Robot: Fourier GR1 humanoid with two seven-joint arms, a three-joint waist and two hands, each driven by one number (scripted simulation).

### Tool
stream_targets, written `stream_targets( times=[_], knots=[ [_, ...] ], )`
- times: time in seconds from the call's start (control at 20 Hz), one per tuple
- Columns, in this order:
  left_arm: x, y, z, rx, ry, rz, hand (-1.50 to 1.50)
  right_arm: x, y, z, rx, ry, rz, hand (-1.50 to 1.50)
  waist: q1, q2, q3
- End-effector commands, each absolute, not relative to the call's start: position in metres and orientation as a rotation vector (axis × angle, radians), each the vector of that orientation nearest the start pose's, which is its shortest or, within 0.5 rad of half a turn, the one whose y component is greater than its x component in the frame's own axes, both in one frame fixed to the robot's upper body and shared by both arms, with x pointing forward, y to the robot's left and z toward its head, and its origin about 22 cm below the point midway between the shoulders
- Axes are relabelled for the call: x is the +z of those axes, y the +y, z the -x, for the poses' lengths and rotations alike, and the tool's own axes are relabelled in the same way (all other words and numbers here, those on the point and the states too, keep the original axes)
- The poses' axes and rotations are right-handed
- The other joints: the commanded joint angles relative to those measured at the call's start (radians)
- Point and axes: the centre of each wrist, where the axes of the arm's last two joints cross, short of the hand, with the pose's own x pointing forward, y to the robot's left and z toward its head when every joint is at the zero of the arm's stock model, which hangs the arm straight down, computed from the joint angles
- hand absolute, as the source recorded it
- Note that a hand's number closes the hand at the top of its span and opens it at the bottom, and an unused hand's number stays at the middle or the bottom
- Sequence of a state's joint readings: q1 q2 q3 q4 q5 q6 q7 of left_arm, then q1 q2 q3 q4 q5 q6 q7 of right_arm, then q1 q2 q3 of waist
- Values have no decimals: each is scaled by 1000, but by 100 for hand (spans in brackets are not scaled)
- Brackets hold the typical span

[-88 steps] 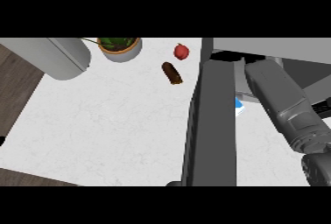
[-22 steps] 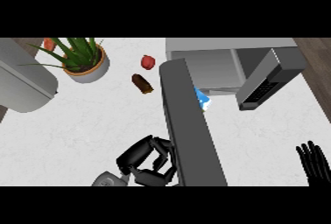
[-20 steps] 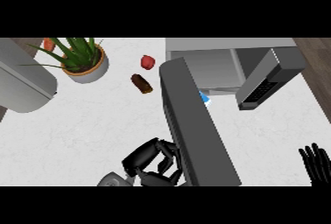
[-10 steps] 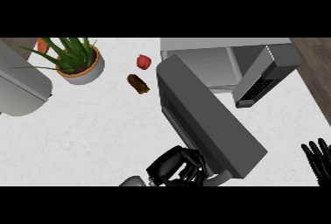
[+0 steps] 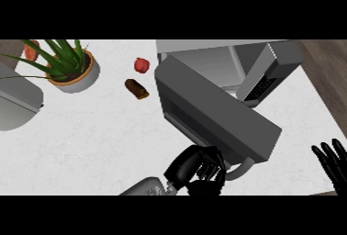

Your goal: Pick up the milk, place it into the microwave and close the microwave

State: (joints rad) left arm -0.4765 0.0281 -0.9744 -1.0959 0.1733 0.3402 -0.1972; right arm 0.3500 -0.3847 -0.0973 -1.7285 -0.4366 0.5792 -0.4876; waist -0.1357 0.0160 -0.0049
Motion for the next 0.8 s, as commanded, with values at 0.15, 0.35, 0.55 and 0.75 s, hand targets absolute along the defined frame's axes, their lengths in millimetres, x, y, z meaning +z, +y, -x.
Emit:
stream_targets(
  times=[0.15,0.35,0.55,0.75],
  knots=[
    [-5,-2,-247,-667,-1719,343,150,36,-343,-156,251,-1923,-546,-150,-37,5,-1],
    [8,-3,-269,-594,-1754,282,150,43,-332,-158,251,-1917,-562,-150,-60,17,-2],
    [17,-7,-284,-553,-1783,223,150,54,-337,-160,265,-1910,-552,-150,-80,22,-1],
    [22,-6,-299,-501,-1776,184,150,62,-330,-158,280,-1899,-578,-150,-91,26,-1]
  ],
)
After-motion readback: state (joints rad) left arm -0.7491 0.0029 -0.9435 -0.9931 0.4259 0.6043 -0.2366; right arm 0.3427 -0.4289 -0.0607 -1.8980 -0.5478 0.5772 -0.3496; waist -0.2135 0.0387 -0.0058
